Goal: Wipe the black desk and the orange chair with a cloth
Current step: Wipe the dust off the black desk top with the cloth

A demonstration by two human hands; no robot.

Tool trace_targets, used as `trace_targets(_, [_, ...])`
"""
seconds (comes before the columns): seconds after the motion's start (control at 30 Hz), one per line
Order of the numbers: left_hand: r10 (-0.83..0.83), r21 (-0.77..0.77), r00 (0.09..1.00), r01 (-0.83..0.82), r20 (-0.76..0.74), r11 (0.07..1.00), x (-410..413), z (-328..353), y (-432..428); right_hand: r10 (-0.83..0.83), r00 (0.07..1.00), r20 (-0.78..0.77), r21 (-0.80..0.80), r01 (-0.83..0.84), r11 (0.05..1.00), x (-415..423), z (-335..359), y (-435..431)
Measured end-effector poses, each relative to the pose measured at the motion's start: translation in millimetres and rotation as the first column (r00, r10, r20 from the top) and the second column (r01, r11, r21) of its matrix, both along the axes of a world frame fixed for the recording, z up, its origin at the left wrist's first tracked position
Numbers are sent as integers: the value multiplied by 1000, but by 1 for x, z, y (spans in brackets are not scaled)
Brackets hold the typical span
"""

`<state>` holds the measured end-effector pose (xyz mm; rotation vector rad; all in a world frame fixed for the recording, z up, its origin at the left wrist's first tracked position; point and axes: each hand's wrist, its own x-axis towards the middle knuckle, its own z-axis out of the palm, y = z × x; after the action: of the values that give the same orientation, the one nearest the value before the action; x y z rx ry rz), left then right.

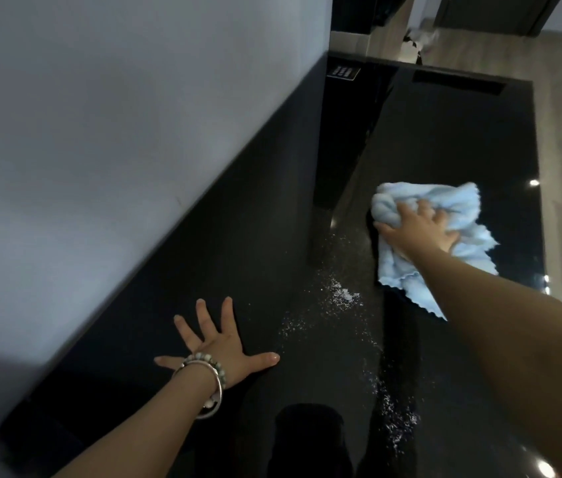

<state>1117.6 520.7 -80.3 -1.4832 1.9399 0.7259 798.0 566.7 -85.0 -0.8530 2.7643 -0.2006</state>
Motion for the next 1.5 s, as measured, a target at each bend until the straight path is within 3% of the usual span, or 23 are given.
trace_targets(0.17, [4,-3,1000,-4,4,1000,-1,0,0,353,936,-17,-75,-353,933,47,-1,-27])
trace_targets(0.23, [2,-9,1000,-2,5,1000,-1,-1,0,474,880,30,-218,-457,862,56,2,-22])
trace_targets(0.3, [0,-12,1000,0,4,1000,-1,-2,0,546,832,95,-366,-481,797,53,13,-15])
trace_targets(0.37, [-4,-16,1000,4,-3,1000,-1,-3,0,435,901,6,-461,-383,800,34,23,-17])
trace_targets(0.43, [-5,-10,1000,5,4,1000,0,-3,1,211,969,-128,-392,-245,887,8,27,-21])
trace_targets(0.5, [-11,-5,1000,11,15,1000,-1,-2,1,73,995,-62,-141,-81,987,-11,20,-23])
trace_targets(0.57, [-14,2,1000,14,20,1000,-2,-1,0,-17,999,51,49,15,999,-15,6,-28])
trace_targets(0.63, [-9,9,1000,9,17,1000,-3,-1,-1,-2,998,60,71,-2,997,-10,-5,-41])
trace_targets(0.73, [-2,16,1000,2,20,1000,-3,-1,-2,183,983,24,11,-183,983,14,-4,-63])
trace_targets(0.93, [6,-26,1000,-7,-2,1000,-2,-1,1,615,788,-18,-80,-614,785,87,-3,-59])
trace_targets(1.1, [18,-73,998,-23,-67,997,2,-2,5,784,616,73,-190,-764,617,109,4,-7])
trace_targets(1.17, [33,-74,994,-41,-100,996,4,-1,6,798,586,141,-203,-772,602,108,12,9])
trace_targets(1.23, [57,-64,988,-66,-141,996,8,1,6,743,650,160,-256,-700,667,99,24,12])
trace_targets(1.3, [78,-71,981,-92,-178,993,14,1,2,600,795,90,-320,-548,773,80,30,2])
trace_targets(1.37, [69,-116,980,-91,-188,989,22,2,-2,436,897,73,-173,-420,891,70,28,-9])
trace_targets(1.43, [25,-196,976,-69,-217,978,35,3,-6,341,937,82,45,-345,937,79,14,-14])
trace_targets(1.5, [14,-274,944,-110,-329,955,52,2,-7,322,945,50,47,-324,945,102,4,-21])
